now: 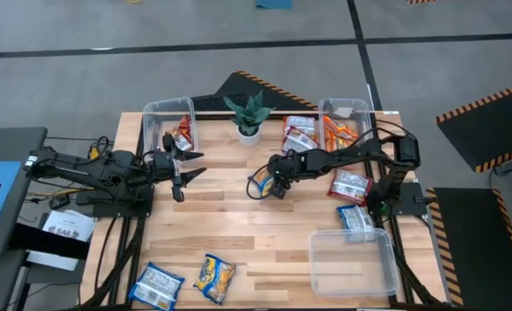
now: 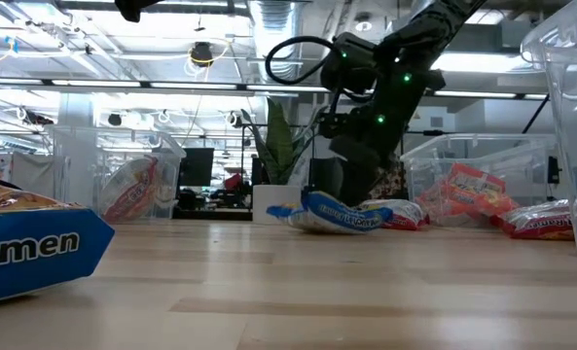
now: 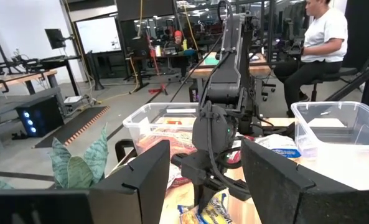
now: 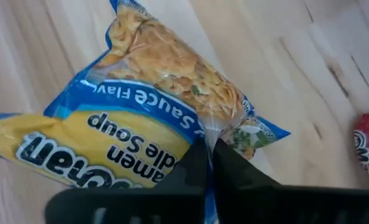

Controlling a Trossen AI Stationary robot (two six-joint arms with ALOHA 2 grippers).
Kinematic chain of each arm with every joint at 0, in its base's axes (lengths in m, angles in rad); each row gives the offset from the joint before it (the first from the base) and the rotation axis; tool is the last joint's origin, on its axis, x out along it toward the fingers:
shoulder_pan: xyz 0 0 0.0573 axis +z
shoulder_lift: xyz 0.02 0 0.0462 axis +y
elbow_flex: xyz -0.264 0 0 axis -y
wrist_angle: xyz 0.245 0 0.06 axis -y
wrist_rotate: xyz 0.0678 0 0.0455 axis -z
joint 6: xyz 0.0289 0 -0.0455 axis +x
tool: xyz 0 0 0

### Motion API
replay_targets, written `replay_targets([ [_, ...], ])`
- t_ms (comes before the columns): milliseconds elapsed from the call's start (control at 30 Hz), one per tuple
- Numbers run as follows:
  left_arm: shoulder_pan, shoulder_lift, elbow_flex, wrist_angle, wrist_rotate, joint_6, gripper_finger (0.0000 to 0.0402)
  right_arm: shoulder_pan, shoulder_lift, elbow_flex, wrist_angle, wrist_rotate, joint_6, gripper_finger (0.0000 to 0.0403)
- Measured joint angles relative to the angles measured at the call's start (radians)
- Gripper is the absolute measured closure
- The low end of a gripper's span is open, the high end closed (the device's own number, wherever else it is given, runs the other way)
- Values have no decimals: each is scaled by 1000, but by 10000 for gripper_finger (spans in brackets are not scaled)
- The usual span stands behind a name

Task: Sort Maruchan noodles
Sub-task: Put the blue noodle pack in the bottom right transparent bin

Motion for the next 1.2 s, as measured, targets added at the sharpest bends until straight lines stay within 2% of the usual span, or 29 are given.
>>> replay_targets([
  [133,0,0,0,0,0,0,214,2,-52,-6,-24,-14,1,389],
  [367,0,0,0,0,0,0,214,3,-262,-6,-125,-41,-10,396],
  [500,0,0,0,0,0,0,214,18,-403,-2,-189,-170,-30,396],
  [667,0,0,0,0,0,0,214,107,-550,87,-449,-367,0,396],
  [767,0,0,0,0,0,0,214,206,-603,143,-579,-452,100,396],
  [900,0,0,0,0,0,-3,214,389,-644,186,-649,-493,364,396],
  [1067,0,0,0,-2,0,-12,214,623,-642,191,-650,-471,665,396],
  [1200,0,0,0,-5,0,-13,214,735,-593,191,-680,-396,835,386],
])
